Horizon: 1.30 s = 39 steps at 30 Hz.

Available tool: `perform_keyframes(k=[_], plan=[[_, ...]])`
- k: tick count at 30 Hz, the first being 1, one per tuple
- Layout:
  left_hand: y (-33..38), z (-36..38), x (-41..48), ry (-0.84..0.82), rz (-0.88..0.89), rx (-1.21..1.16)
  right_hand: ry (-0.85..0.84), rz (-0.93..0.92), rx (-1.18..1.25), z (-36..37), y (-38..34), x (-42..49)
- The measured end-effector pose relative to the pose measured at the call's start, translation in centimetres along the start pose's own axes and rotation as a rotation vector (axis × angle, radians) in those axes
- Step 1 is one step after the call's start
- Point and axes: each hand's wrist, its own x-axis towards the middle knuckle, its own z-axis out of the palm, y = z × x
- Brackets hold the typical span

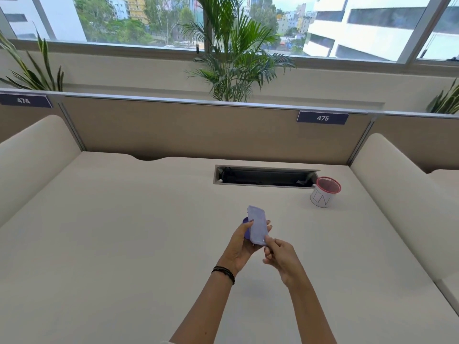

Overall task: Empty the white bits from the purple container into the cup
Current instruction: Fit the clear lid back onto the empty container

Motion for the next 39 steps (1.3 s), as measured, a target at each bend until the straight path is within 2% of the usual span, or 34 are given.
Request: perform_keyframes(k=[3, 7, 9, 12, 15, 17, 19, 25, 29, 31, 35, 39], plan=[[-0.1, -0.1, 0.0, 0.014, -0.008, 0.134, 0.034, -0.013, -0.139, -0.3, 0.2, 0.1], [0.2, -0.8, -0.5, 0.015, -0.036, 0.255, 0.299, -0.178, -0.259, 0.2, 0.1, 0.6], [0.6, -1.4, -0.9, -0.003, -0.064, 0.356, 0.314, -0.239, -0.285, 0.6, -0.3, 1.2], [1.1, -2.2, -2.0, -0.026, -0.081, 0.483, 0.301, -0.231, -0.345, 2.0, -0.7, 1.7], [2.0, -2.8, -3.3, -0.053, -0.055, 0.643, 0.229, -0.091, -0.347, 3.3, -0.2, 1.8], [2.5, -3.3, -4.1, -0.05, -0.018, 0.794, 0.11, 0.032, -0.322, 3.8, 0.0, 1.5], [2.5, -4.1, -4.8, -0.014, 0.022, 0.894, -0.005, 0.072, -0.314, 4.3, 0.6, 1.2], [0.9, -7.5, -7.3, 0.11, 0.192, 1.039, -0.226, 0.12, -0.242, 6.5, 4.4, 1.5], [0.6, -10.3, -9.5, 0.216, 0.257, 1.254, -0.198, 0.097, -0.225, 9.7, 8.1, 1.9], [0.7, -12.2, -11.0, 0.302, 0.285, 1.364, -0.264, 0.089, -0.213, 11.6, 9.5, 1.4], [0.7, -16.5, -14.0, 0.458, 0.282, 1.547, -0.396, 0.066, -0.272, 14.8, 11.5, -0.2], [0.9, -18.9, -16.5, 0.532, 0.206, 1.625, -0.384, 0.038, -0.312, 17.1, 13.2, -1.7]])
